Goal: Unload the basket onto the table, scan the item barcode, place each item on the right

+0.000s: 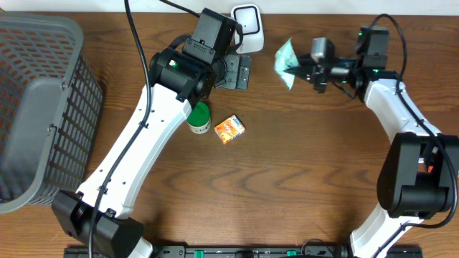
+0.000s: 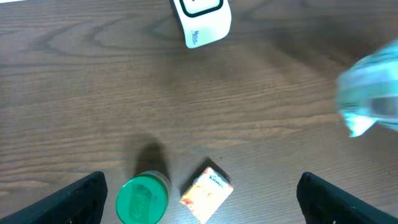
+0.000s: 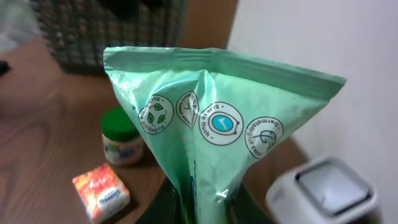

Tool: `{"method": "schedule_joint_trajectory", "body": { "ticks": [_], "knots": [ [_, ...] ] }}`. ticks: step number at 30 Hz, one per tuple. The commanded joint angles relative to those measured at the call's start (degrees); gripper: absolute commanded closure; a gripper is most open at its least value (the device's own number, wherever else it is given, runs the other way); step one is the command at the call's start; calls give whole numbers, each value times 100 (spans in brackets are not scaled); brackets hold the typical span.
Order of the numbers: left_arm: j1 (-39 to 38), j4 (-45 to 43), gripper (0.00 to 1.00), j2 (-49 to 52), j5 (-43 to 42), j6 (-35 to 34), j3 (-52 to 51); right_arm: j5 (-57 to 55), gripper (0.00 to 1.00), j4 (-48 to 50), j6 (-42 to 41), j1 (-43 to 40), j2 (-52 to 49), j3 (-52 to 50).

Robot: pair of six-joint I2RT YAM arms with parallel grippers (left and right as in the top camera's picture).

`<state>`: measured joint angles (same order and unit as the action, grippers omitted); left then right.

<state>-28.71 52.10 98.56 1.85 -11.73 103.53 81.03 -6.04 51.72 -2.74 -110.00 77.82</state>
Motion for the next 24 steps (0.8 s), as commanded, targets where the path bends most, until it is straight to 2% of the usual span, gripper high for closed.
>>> {"method": "schedule_joint_trajectory", "body": {
  "ticks": [1,10,18,22,24],
  "knots": [
    [20,0,2,2,33,98,20,844,99,310,256,-136,48,22],
    [20,0,2,2,35,98,20,846,99,2531,133,-94,48,22],
    [20,0,2,2,33,98,20,844,99,5816,-1268,170,50,22],
    [20,0,2,2,33,98,20,844,99,6867,-1705,262,50,22],
    [20,0,2,2,35,98,20,844,99,7086,-1895,339,50,22]
  ]
}}
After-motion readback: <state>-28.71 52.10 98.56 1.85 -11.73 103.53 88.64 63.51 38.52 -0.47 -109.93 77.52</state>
